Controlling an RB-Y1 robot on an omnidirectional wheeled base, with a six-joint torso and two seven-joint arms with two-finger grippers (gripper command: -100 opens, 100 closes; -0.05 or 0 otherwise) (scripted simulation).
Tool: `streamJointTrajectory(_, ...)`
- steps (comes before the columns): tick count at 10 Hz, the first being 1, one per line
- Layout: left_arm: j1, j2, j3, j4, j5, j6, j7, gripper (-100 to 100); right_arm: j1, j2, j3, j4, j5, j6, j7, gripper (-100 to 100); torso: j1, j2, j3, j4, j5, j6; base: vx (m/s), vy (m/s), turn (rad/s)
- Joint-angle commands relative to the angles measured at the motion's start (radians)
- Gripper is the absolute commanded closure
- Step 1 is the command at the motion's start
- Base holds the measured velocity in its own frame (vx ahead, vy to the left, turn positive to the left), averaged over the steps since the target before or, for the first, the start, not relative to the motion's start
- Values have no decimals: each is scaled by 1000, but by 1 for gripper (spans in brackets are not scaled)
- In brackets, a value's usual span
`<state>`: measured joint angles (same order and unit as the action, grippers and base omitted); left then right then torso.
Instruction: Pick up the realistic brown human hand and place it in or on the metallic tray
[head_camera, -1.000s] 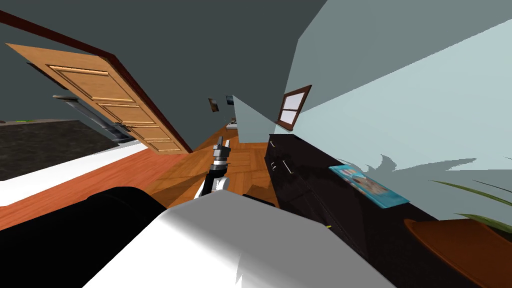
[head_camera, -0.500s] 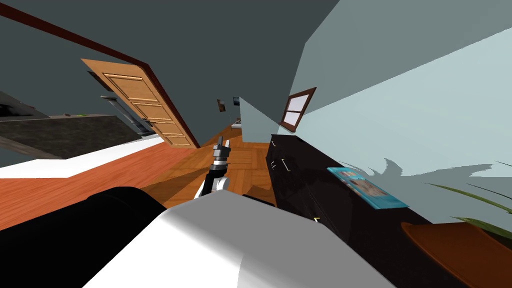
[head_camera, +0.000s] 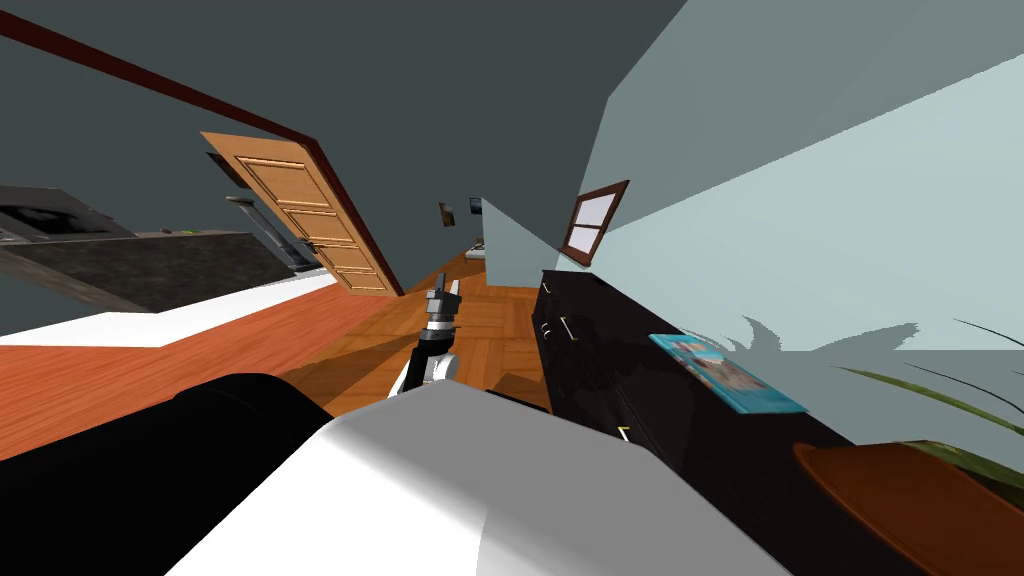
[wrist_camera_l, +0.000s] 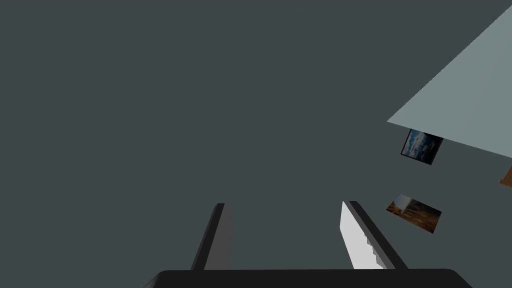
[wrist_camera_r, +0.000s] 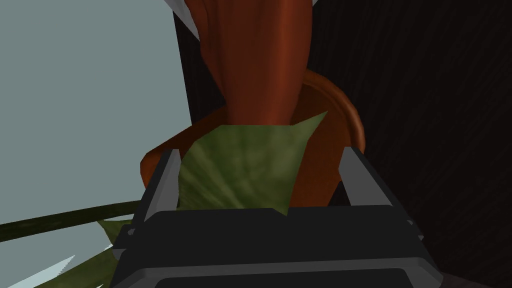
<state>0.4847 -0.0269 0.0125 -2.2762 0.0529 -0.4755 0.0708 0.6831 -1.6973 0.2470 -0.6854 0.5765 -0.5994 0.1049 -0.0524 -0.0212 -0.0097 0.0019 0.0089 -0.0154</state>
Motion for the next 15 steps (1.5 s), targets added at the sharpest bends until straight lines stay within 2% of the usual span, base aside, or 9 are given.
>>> streamJointTrajectory(1,0,0,0,0,0,0,0,0,0,0,0,0,0,0,0,-100,0,0,0,0,0,0,0,0,0)
streamJointTrajectory(3,0,0,0,0,0,0,0,0,0,0,0,0,0,0,0,-100,1,-1,0,0,0,0,0,0,0)
streamJointTrajectory(4,0,0,0,0,0,0,0,0,0,0,0,0,0,0,0,0,1,-1,0,0,0,0,0,0,0)
streamJointTrajectory(5,0,0,0,0,0,0,0,0,6,-28,-15,25,-17,-34,11,-100,1,-1,0,0,0,0,-11,48,-113)
streamJointTrajectory(7,0,0,0,0,0,0,0,0,6,-28,-15,25,-17,-34,11,-100,4,0,0,0,1,0,-6,40,-31)
streamJointTrajectory(10,0,0,0,0,0,0,0,0,17,-85,-45,74,-51,-101,33,-100,5,0,0,0,2,0,-14,56,-101)
streamJointTrajectory(11,0,0,0,0,0,0,0,0,17,-85,-45,74,-51,-101,33,-100,5,0,0,0,2,0,-7,46,-14)
streamJointTrajectory(14,0,0,0,0,0,0,0,0,27,-141,-75,123,-86,-169,55,-100,6,0,0,0,2,0,-16,62,-104)
streamJointTrajectory(15,0,0,0,0,0,0,0,0,27,-141,-75,123,-86,-169,55,-100,7,0,0,0,2,0,-20,50,-24)
